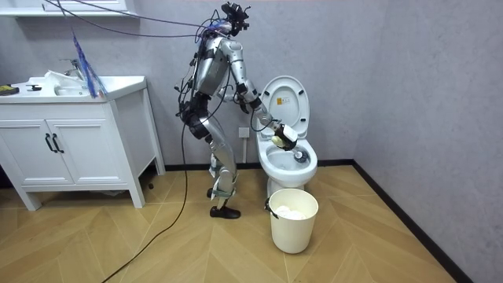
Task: Brush toilet
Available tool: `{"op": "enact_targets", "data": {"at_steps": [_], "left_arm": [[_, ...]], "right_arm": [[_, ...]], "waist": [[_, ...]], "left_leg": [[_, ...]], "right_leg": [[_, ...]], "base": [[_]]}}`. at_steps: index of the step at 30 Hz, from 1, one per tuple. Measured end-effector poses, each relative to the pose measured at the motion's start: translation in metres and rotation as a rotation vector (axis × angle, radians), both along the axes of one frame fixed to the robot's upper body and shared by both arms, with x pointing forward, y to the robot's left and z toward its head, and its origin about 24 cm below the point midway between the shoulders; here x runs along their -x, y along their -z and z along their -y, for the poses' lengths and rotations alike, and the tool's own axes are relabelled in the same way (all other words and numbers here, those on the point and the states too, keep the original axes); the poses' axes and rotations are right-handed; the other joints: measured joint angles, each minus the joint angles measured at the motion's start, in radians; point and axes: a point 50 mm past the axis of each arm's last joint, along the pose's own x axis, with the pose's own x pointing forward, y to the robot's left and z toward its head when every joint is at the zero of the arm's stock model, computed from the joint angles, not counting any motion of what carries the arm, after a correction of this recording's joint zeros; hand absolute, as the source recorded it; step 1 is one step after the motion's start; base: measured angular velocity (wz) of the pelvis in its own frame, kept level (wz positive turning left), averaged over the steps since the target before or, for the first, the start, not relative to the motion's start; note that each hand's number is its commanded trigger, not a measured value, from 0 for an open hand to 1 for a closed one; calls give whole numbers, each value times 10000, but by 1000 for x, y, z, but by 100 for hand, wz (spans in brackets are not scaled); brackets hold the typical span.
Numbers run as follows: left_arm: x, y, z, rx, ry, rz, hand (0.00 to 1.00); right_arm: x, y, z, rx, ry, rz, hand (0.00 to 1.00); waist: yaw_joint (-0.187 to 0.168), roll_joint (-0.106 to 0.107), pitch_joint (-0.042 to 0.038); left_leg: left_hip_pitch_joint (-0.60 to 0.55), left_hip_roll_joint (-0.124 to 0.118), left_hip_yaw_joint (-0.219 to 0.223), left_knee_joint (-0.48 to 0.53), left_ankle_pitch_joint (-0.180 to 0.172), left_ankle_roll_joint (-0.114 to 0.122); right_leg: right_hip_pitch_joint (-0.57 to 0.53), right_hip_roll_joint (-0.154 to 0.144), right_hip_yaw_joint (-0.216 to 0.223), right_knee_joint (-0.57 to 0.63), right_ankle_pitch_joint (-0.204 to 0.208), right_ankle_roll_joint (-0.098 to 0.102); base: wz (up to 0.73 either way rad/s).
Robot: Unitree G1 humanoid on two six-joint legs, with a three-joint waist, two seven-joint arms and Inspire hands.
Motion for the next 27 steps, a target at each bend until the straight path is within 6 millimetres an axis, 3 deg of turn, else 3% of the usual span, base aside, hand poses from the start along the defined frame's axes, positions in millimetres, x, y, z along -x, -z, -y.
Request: {"op": "enact_targets", "data": {"at_steps": [4,9,12,27], "left_arm": [[0,4,3,-160,83,-436,0],[0,12,12,-204,396,-1080,0],[2,19,16,-62,340,-1287,0],[5,26,29,688,301,-1529,0]], "right_arm": [[3,6,-2,554,-495,-598,100],[18,31,-6,2243,-1975,-2772,100],[22,36,-5,2579,-2080,-3005,100],[28,43,-16,4973,-3299,-3512,100]], "waist": [[71,316,5],[337,831,-12],[339,1031,-106],[576,1224,-177]], "left_leg": [[131,-14,-15,-36,19,30],[341,-50,-66,-255,39,38],[373,-34,-122,-385,51,15],[881,145,-230,-942,95,-114]], "right_leg": [[172,-17,-51,-72,18,34],[420,-7,-165,-258,16,85],[531,22,-333,-421,0,81],[1207,443,-561,-1201,10,96]], "base": [[3],[6],[8],[3]]}}
